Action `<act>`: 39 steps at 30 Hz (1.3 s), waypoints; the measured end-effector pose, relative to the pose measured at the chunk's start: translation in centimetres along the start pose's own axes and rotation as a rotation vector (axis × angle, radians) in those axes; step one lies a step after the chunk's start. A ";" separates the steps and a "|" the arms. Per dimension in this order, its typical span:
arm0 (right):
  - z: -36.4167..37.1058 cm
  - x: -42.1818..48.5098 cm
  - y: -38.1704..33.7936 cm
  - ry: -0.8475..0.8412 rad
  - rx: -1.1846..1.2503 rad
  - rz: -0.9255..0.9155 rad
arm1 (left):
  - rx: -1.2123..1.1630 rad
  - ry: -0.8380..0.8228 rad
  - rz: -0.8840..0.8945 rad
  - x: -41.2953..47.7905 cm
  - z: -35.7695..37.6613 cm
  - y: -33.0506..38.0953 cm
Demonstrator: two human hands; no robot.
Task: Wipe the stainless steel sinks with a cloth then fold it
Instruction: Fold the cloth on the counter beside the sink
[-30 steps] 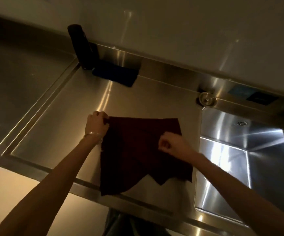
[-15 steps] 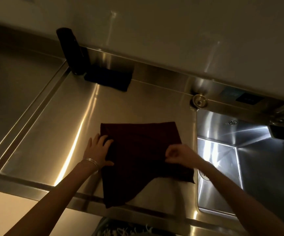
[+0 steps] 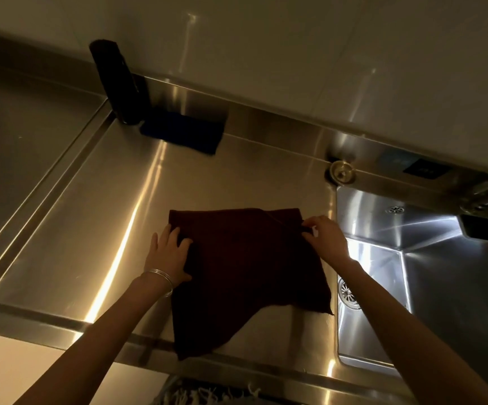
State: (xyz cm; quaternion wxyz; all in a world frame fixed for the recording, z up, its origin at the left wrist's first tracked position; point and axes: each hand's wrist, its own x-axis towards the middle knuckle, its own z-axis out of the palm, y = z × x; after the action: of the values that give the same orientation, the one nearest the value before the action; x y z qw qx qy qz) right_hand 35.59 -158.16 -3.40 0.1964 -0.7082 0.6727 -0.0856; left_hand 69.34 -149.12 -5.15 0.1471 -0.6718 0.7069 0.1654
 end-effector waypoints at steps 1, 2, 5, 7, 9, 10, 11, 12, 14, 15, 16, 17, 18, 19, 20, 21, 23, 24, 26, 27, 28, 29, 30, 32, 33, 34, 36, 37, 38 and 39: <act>0.0 0.2 -0.3 -0.053 -0.087 -0.041 | -0.034 0.022 0.013 0.1 -0.2 0.3; 0.0 0.4 -0.7 -0.118 -0.172 -0.077 | -0.072 0.040 0.035 0.3 -0.3 0.7; -0.1 1.6 -1.3 -0.285 -0.240 -0.063 | -0.132 0.004 0.132 0.5 -0.2 2.2; -0.6 3.0 -1.2 -0.322 -0.207 0.001 | -0.098 -0.073 0.151 0.7 0.2 2.8; -1.3 4.7 -1.0 -0.387 -0.209 0.026 | -0.050 -0.106 0.147 0.7 0.7 2.8; -1.7 5.4 -1.1 -0.397 -0.206 0.020 | -0.050 -0.103 0.147 0.7 0.8 2.6; -2.0 6.2 -1.1 -0.361 -0.190 0.023 | -0.060 -0.098 0.152 0.7 1.0 2.4; -2.1 7.0 -1.1 -0.272 -0.136 0.029 | -0.070 -0.093 0.160 0.7 1.1 2.1; -2.3 8.2 -1.0 -0.005 -0.030 0.079 | -0.087 -0.094 0.175 1.0 1.4 1.6; -2.4 8.3 -1.2 0.093 0.006 0.083 | -0.093 -0.095 0.189 1.2 1.4 1.3; -2.5 8.2 -1.4 0.124 0.006 0.057 | -0.102 -0.093 0.205 1.5 1.2 0.9; -2.6 7.6 -1.6 0.095 -0.003 0.011 | -0.116 -0.091 0.217 1.9 1.1 0.5; -2.7 6.5 -1.9 0.026 0.008 -0.040 | -0.130 -0.086 0.225 2.2 0.8 0.2; -2.7 4.8 -2.1 -0.068 0.037 -0.074 | -0.123 -0.087 0.228 2.3 0.5 0.1; -2.7 2.7 -2.2 -0.148 0.064 -0.112 | -0.094 -0.079 0.228 2.2 0.2 0.2; -2.6 0.5 -2.0 -0.203 0.078 -0.156 | -0.066 -0.045 0.231 1.8 0.0 0.6; -1.7 -4.1 -1.0 -0.298 0.057 -0.229 | -0.080 0.144 0.316 0.1 0.3 1.8; -1.1 -6.1 -0.2 -0.353 0.016 -0.231 | -0.126 0.243 0.367 -0.9 0.6 2.4; 0.1 -9.4 1.4 -0.404 -0.077 -0.204 | -0.192 0.261 0.435 -3.3 1.1 3.5; 0.7 -10.7 2.0 -0.382 -0.124 -0.209 | -0.183 0.211 0.452 -4.2 1.4 3.9; 1.2 -11.7 2.3 -0.334 -0.172 -0.234 | -0.136 0.141 0.454 -4.9 2.0 4.1; 1.8 -12.4 2.7 -0.280 -0.211 -0.270 | -0.089 0.077 0.444 -5.5 2.5 4.3; 2.3 -12.9 2.9 -0.226 -0.227 -0.300 | -0.068 0.053 0.442 -5.9 2.9 4.3; 2.9 -13.1 3.1 -0.160 -0.226 -0.302 | -0.046 0.083 0.444 -6.5 3.6 4.5; 2.9 -13.0 3.2 -0.138 -0.231 -0.305 | 0.002 0.078 0.432 -6.9 3.5 4.7; 2.8 -12.9 3.2 -0.118 -0.239 -0.322 | 0.062 0.045 0.404 -7.3 3.2 4.8; 2.6 -12.9 3.1 -0.125 -0.248 -0.348 | 0.164 0.009 0.367 -7.8 3.0 4.8; 2.2 -12.9 3.1 -0.163 -0.263 -0.355 | 0.177 0.004 0.358 -8.0 2.9 4.8; 2.0 -13.0 3.0 -0.215 -0.282 -0.357 | 0.181 0.009 0.350 -8.4 2.9 4.5; 1.7 -13.3 2.9 -0.271 -0.307 -0.357 | 0.156 0.032 0.352 -8.7 3.1 4.0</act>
State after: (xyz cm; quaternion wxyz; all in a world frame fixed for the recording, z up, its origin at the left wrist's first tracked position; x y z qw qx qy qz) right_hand 32.50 -144.82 -4.20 0.1569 -0.8421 0.5099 0.0797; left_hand 65.73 -139.77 -4.06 0.1563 -0.5269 0.8264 0.1225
